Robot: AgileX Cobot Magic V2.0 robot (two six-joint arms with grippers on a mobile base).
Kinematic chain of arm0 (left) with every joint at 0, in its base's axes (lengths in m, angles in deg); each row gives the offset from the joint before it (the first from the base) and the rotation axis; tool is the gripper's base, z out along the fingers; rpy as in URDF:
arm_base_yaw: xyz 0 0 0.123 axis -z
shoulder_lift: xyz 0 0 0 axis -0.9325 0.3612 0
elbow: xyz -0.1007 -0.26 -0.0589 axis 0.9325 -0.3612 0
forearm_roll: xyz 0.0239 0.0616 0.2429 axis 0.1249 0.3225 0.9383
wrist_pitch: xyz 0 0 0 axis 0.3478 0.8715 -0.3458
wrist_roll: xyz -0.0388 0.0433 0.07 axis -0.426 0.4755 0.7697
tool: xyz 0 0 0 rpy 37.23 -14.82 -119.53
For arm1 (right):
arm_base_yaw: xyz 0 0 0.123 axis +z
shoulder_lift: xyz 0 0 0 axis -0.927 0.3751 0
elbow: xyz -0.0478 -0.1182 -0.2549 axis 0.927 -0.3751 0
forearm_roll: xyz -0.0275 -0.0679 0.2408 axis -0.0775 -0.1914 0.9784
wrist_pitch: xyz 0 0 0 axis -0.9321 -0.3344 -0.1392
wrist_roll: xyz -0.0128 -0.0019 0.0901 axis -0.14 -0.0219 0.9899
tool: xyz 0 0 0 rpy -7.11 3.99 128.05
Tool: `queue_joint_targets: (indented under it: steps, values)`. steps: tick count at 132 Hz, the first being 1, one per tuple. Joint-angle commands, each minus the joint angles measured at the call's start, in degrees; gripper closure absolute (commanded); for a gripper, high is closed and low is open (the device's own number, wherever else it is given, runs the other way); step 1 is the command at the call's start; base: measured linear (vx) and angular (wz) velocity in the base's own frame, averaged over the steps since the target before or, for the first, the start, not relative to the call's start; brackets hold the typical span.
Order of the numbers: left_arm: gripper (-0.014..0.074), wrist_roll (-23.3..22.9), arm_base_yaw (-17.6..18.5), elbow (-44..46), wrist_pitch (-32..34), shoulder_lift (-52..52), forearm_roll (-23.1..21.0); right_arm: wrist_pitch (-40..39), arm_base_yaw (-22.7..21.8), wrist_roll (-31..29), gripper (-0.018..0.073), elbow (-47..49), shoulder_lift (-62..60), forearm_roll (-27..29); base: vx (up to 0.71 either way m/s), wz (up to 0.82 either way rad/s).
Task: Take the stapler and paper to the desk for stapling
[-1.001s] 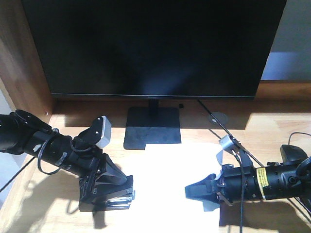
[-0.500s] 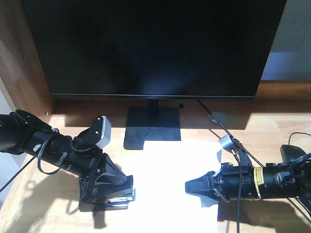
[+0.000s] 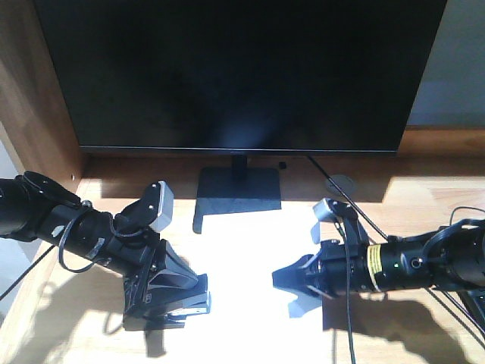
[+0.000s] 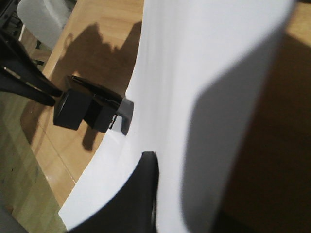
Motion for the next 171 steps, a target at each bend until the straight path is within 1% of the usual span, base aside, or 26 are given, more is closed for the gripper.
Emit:
queue_joint_targets:
  steps: [1, 14, 45, 61, 171]
  values:
    - [0.0603, 0.02, 0.21, 1.35, -2.46, -2.22, -2.64, -2.19, -0.01, -0.19, 0.0562, 1.84, -1.1, 2.85, 0.0, 0.0]
    - [0.0603, 0.02, 0.21, 1.35, -2.46, -2.22, -2.64, -3.3, 0.52, 0.02, 0.0562, 2.65, 0.71, 3.26, 0.0, 0.0]
    - [0.0603, 0.02, 0.21, 1.35, -2.46, -2.22, -2.64, -5.44, 3.35, 0.29, 0.0562, 4.33, 4.71, 4.34, 0.0, 0.0]
    - [0.0603, 0.02, 0.21, 1.35, -2.46, -2.22, -2.64, -5.29, 3.48, 0.29, 0.0562, 4.33, 4.92, 5.0, 0.0, 0.0]
    - [0.0603, 0.02, 0.21, 1.35, -2.46, -2.22, -2.64, -5.29, 3.48, 0.38, 0.0562, 4.33, 4.92, 5.0, 0.0, 0.0]
